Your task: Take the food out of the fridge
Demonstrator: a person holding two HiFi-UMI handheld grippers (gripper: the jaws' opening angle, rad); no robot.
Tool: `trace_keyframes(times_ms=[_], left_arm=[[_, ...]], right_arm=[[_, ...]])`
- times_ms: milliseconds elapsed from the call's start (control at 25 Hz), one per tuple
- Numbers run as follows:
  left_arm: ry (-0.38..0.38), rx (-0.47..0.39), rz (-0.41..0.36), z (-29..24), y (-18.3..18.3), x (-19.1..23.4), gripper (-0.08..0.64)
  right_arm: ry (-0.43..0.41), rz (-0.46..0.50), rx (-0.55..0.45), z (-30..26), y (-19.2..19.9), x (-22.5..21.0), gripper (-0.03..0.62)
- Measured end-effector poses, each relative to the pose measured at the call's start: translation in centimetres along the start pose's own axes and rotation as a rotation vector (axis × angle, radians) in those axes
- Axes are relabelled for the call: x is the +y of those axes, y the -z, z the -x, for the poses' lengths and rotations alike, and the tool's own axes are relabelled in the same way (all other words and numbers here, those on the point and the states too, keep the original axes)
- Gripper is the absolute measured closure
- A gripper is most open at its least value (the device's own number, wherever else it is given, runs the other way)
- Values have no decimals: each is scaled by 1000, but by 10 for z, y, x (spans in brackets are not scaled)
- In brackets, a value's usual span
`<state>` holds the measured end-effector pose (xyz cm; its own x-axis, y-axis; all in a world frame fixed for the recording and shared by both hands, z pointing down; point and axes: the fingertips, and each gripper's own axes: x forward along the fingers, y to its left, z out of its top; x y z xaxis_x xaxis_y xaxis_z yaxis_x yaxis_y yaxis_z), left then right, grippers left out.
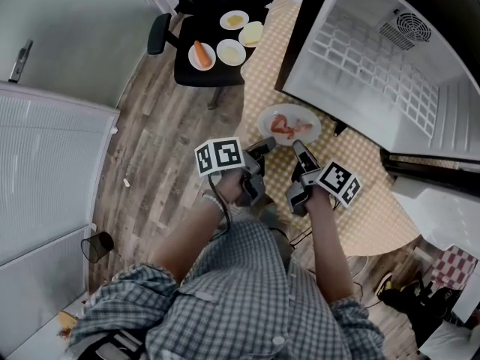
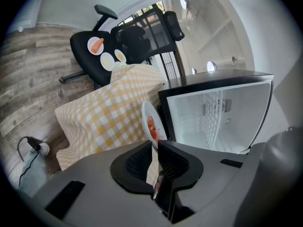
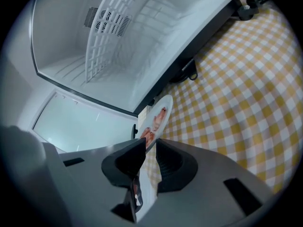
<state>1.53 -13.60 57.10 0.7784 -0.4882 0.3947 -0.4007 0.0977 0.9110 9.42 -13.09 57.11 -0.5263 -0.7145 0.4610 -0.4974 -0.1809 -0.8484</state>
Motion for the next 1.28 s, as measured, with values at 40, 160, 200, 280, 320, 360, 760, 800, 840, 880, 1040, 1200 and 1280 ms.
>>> trace_keyframes(times_ms=[40, 160, 200, 280, 320, 360, 760, 800, 840, 880, 1040, 1200, 1280], left_arm=[[-7, 2, 0, -1, 0, 3, 518], [-24, 11, -10, -4, 1, 11, 517], [-29, 15, -11, -5, 1, 13, 517], [-43, 24, -15, -7, 2, 19, 517], [-51, 30, -19, -8, 3, 21, 517], [-60, 36, -23, -9, 4, 23, 517], [-133, 105, -94, -13, 7, 36, 500], [-138, 112, -106, -14, 7, 36, 497], [-141, 119, -117, -14, 8, 36, 494], [-142, 126, -127, -14, 8, 35, 492], [-127, 141, -138, -14, 11, 30, 446], [-137, 143, -139, -8, 12, 33, 443], [-142, 138, -149, -3, 12, 32, 443]], right_arm=[[8, 0, 5, -2, 1, -3, 543], [26, -7, 17, -6, 4, -10, 543], [33, -10, 21, -7, 5, -12, 543], [50, -16, 31, -10, 7, -18, 543], [61, -18, 37, -11, 8, -20, 543], [73, -19, 42, -11, 9, -23, 543], [127, -10, 64, -16, 14, -32, 543], [127, -7, 64, -16, 14, -31, 543], [125, -2, 62, -16, 14, -31, 543], [122, 3, 61, -16, 14, -30, 543], [115, 24, 56, -16, 14, -27, 522], [130, 28, 48, -11, 13, -30, 514], [143, 38, 38, -6, 11, -31, 514]])
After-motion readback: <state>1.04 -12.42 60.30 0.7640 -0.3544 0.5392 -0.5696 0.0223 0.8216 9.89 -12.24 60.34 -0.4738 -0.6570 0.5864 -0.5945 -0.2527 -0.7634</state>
